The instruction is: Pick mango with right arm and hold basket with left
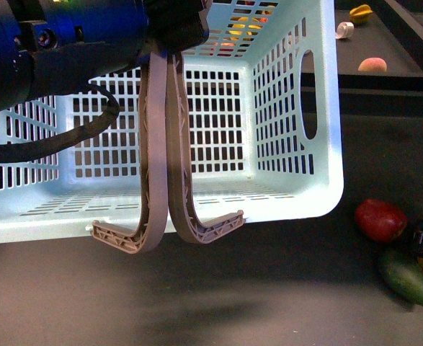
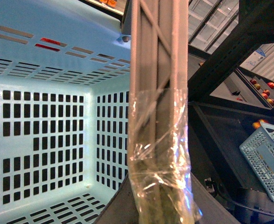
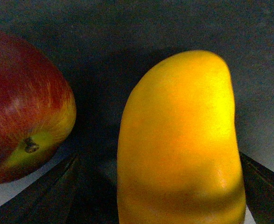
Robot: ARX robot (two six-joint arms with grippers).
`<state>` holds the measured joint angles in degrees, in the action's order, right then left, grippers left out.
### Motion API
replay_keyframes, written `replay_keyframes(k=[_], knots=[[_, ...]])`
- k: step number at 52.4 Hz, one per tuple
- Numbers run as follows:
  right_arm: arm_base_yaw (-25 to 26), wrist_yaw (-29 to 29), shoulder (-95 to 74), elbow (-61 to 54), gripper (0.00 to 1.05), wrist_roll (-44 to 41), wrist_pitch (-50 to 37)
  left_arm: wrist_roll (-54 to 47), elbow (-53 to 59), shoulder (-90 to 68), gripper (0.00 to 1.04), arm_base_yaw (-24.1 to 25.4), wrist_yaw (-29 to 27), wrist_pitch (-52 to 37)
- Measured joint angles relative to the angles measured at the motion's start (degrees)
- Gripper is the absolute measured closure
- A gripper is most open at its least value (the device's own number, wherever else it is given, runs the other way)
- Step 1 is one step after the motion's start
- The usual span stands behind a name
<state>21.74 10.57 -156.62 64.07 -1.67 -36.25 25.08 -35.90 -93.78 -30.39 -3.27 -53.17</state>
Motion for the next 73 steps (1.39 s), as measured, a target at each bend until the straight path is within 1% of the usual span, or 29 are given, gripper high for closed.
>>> replay_keyframes(k=[7,10,13,17,19,24,32,41,45,50,54,57,66,73], knots=[[0.0,-0.3,-0.8,0.1,0.08,0.0,0.0,0.0,0.0,0.0,0.98,0.0,0.0,0.0],[0.2,-0.6,-0.9,0.0,0.11,0.2,-0.4,0.0,0.0,0.0,0.98,0.0,0.0,0.0],[0.5,-0.6,-0.9,-0.1,0.2,0.2,-0.9,0.0,0.0,0.0,0.98,0.0,0.1,0.0],[1.1,-0.4,-0.7,-0.5,0.28,0.3,-1.1,0.0,0.0,0.0,0.98,0.0,0.0,0.0],[1.6,0.2,-0.4,-1.1,0.35,0.3,-1.1,0.0,0.0,0.0,0.98,0.0,0.0,0.0],[2.8,1.2,1.0,-3.0,0.43,0.3,-0.9,0.0,0.0,0.0,0.98,0.0,0.0,0.0],[4.5,6.6,8.3,-8.5,0.45,0.3,0.2,0.0,0.0,0.0,0.98,0.0,0.0,0.0],[3.9,12.4,19.3,-14.6,0.46,1.9,-0.3,0.0,0.0,0.0,0.98,0.0,0.0,0.0],[2.2,15.4,27.9,-18.9,0.46,4.3,-1.1,0.0,0.0,0.0,0.98,0.0,0.1,0.0],[0.1,17.3,34.7,-22.1,0.46,6.3,-1.3,0.0,0.0,0.0,0.98,0.0,0.1,0.0],[-2.7,18.8,41.5,-25.0,0.46,8.4,-1.3,0.0,0.0,0.0,0.98,0.0,0.1,0.0],[-5.6,19.5,47.0,-26.8,0.46,9.9,-1.0,0.0,0.0,0.0,0.98,0.0,0.1,0.0],[-13.7,19.5,59.0,-28.3,0.46,14.0,1.2,0.0,0.0,0.0,0.98,0.0,0.0,0.0],[-21.6,18.5,66.4,-28.3,0.46,16.9,2.2,0.0,0.0,0.0,0.98,0.0,0.0,0.0]])
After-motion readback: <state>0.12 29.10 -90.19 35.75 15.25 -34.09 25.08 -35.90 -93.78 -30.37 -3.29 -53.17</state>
